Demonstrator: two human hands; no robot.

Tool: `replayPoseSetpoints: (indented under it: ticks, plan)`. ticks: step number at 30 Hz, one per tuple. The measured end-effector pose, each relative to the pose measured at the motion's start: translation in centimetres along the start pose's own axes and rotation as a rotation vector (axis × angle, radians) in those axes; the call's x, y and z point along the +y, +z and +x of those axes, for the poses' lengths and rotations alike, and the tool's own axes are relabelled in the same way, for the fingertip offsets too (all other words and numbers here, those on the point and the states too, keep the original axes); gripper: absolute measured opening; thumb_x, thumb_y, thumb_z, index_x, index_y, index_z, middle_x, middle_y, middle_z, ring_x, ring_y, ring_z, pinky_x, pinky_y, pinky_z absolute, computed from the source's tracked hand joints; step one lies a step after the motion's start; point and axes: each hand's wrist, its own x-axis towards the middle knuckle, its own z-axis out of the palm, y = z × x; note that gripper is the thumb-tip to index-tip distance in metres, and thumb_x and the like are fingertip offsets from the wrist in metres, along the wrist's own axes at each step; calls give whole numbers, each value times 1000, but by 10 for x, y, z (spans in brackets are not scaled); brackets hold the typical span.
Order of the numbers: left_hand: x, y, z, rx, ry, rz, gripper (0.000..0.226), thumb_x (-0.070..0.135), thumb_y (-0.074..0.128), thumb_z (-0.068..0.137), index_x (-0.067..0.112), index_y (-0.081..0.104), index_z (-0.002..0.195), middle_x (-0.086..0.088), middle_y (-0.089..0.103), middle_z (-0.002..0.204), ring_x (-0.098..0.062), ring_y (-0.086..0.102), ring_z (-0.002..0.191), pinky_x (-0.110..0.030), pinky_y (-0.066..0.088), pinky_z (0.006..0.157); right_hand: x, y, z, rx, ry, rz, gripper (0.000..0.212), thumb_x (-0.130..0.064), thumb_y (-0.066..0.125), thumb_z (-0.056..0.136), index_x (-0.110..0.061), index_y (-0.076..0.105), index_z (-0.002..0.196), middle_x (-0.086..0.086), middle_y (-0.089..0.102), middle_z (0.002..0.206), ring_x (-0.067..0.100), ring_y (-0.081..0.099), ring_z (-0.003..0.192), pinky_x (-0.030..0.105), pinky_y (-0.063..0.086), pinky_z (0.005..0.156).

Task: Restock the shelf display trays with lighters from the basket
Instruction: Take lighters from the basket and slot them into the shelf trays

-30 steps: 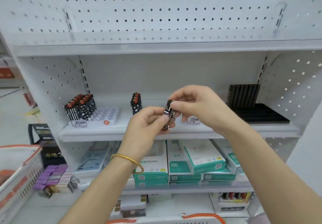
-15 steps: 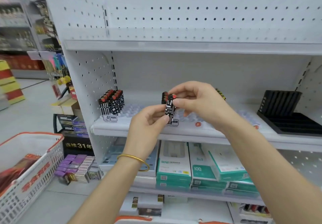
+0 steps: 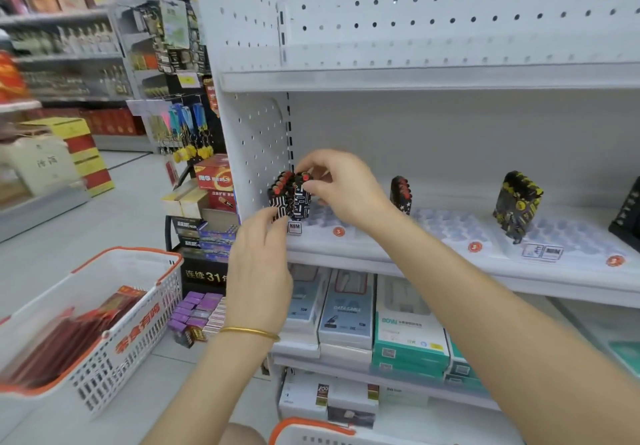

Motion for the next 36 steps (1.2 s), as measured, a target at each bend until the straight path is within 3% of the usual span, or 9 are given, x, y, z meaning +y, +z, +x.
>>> replayPoseSetpoints:
  ticks: [4,9,12,16,19,23,29,32,36]
  plan:
    - [-4,3,-4,-71,4,-10,67,-25,52,57,-6,55,120,-25,52,122,-42,54,107,-48,50,87,2,9,-1,14,-21,-76,23,-5,60,86,-12,66,107,7,55,94,16,50,78,25,41,72]
    - [-3,2,-3,-88,-13,-18,64,-23,49,59,-5,55,120,-23,53,121,-40,54,106,-46,50,86,-1,10,2,-8,-67,-133,22,-6,61,85,-10,67,106,4,50,93,18,51,82,29,42,80]
    - [-3,1,-2,-85,-1,-10,62,-22,48,59,-5,56,119,-22,53,119,-39,55,104,-44,50,84,-2,10,4,-23,-66,-153,23,-8,63,85,-12,68,107,0,48,88,21,54,81,34,47,75]
    - [-3,2,-1,-76,11,2,59,-16,42,62,-5,56,117,-22,53,119,-39,55,103,-44,51,82,2,14,1,-76,-66,-230,31,-7,59,88,-14,64,118,-9,46,82,18,54,81,16,45,62]
    - [-4,4,-1,-70,17,38,57,-16,47,62,-5,56,117,-23,54,118,-40,56,101,-44,52,79,4,19,-3,-79,-74,-298,39,-6,57,88,-21,60,124,9,53,101,30,57,93,40,50,82]
    - [1,1,-6,-7,50,76,57,-18,49,64,-4,55,120,-24,53,120,-40,53,104,-45,51,81,0,8,-18,12,-65,-220,52,-5,57,87,-28,51,132,0,47,92,18,52,85,44,51,77]
    - [36,-11,-54,122,264,-112,36,-1,38,82,0,63,107,-18,58,116,-30,51,111,-38,41,97,-5,-20,-109,113,-35,29,28,-6,60,86,-23,67,107,-11,53,82,12,60,69,21,48,67]
    - [47,9,-102,-114,308,-222,37,2,39,76,3,64,102,-14,61,110,-31,55,104,-38,44,90,16,-18,-184,69,93,116,24,-5,60,85,-25,68,95,-3,61,83,10,61,62,13,45,59]
    - [57,56,-177,-744,161,-260,38,1,38,79,10,61,108,-8,56,113,-29,51,108,-41,44,88,72,8,-281,-138,417,118,22,-6,57,88,-27,64,86,-10,61,71,14,63,58,17,46,54]
